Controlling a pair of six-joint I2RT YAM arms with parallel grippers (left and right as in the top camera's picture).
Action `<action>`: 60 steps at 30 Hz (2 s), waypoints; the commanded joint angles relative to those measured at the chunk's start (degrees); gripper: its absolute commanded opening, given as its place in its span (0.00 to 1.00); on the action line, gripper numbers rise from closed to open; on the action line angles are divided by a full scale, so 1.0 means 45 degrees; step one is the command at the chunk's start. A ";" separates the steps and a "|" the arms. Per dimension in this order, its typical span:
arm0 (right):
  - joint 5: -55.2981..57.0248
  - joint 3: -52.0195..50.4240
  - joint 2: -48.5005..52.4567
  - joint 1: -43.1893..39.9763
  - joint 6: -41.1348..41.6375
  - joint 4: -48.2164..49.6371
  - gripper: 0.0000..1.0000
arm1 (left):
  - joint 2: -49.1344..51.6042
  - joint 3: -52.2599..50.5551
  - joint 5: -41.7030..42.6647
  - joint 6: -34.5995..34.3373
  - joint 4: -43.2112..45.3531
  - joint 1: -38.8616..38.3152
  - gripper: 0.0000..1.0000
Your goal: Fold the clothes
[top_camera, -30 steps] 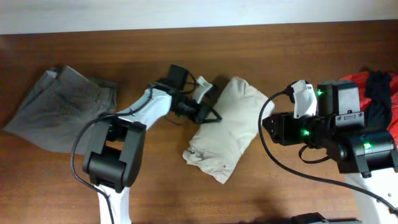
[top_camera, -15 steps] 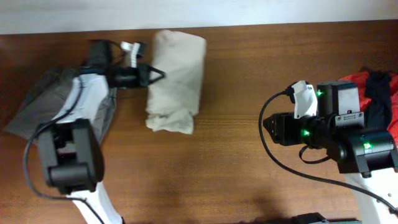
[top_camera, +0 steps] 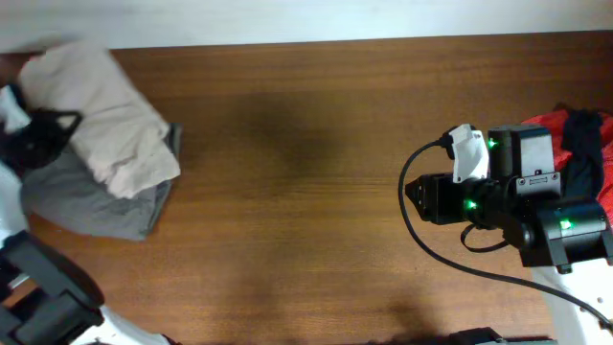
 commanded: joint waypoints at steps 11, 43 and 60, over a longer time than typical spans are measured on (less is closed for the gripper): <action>0.0491 0.0121 -0.0126 -0.0015 -0.0136 0.0010 0.54 | -0.0583 -0.3274 -0.3152 -0.1535 -0.1603 0.1783 0.00; 0.0724 0.0121 -0.0121 -0.0015 -0.0083 0.0719 0.61 | -0.5629 -0.4099 -0.4250 0.2385 -0.1836 -0.1219 0.01; 0.0719 0.0121 -0.0121 -0.0015 -0.0078 0.0233 0.61 | 0.2016 -0.4095 -0.7946 -0.0019 0.0743 -0.3832 0.00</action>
